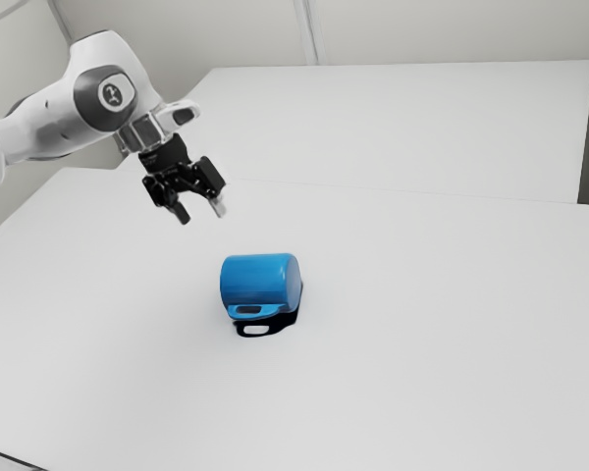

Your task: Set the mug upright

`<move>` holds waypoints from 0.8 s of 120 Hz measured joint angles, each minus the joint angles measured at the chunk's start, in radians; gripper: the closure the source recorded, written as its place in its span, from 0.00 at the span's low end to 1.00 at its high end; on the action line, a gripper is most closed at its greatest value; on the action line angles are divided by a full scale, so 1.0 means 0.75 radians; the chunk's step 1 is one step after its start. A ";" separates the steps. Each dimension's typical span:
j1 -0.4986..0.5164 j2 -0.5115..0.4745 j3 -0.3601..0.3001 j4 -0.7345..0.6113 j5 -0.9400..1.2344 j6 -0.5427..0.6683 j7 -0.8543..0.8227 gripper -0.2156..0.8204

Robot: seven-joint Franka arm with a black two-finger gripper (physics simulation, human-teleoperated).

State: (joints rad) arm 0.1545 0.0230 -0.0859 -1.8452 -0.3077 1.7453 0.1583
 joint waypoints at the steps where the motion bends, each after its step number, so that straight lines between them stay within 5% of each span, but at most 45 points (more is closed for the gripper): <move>1: 0.006 0.000 0.000 -0.006 -0.006 0.006 0.009 0.21; 52: 0.319 0.008 0.002 -0.284 -0.330 0.239 0.451 0.21; 96: 0.235 0.085 0.000 -0.401 -0.602 0.302 0.766 0.21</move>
State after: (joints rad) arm 0.3308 0.0865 -0.0858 -2.1456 -0.7589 1.9720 0.7330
